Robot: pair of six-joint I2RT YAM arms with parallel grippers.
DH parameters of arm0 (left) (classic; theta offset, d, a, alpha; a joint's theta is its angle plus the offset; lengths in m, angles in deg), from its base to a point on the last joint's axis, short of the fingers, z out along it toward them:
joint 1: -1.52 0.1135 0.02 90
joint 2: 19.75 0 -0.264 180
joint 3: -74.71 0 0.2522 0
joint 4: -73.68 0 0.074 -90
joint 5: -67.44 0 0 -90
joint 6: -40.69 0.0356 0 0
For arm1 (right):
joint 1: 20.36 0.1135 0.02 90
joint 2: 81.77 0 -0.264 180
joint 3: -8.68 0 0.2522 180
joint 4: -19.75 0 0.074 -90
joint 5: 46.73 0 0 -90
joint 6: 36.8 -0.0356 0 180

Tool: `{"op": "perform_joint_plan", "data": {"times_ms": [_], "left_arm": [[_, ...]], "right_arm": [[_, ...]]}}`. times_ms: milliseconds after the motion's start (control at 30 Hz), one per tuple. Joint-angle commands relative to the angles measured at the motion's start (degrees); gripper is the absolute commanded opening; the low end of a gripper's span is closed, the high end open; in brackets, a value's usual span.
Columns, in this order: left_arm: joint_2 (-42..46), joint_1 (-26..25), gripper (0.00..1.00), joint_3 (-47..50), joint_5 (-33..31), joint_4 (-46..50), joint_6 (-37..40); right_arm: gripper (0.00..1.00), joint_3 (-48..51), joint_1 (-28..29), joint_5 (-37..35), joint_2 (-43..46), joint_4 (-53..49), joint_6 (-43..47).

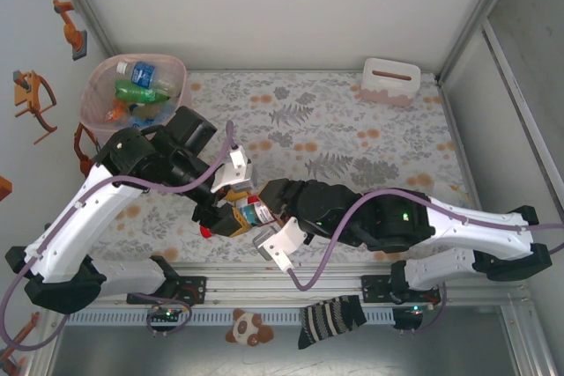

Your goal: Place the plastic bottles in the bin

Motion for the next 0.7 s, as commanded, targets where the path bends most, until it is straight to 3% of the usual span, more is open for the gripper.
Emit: {"op": "perform_joint_plan", "data": {"times_ms": [0, 67, 267, 400, 567, 667], "left_arm": [[-0.1, -0.6, 0.57, -1.0, 1.9, 3.7, 3.0], [-0.4, -0.6, 0.56, -1.2, 0.8, 3.7, 2.9], [0.1, 0.2, 0.52, -2.2, -3.2, 2.8, 1.6], [0.9, 4.2, 0.52, -3.0, -6.1, 1.1, -0.2], [2.7, 10.2, 0.51, -4.0, -17.8, -3.9, -5.0], [2.3, 15.5, 0.50, -6.4, -21.6, -5.1, -7.1]], "right_arm": [[0.60, -1.4, 0.2, -3.5, 0.8, 1.3, 0.8], [0.74, -0.9, 0.3, -4.3, 1.1, 1.5, 0.7], [0.87, 0.7, 1.1, -7.9, 2.6, 0.9, -2.2], [0.91, 1.5, 1.1, -9.0, 4.4, 0.7, -7.5], [0.91, 4.5, 0.9, -9.5, 8.2, 3.7, -17.4], [0.91, 6.6, 0.0, -9.2, 10.6, 6.4, -24.9]]}}
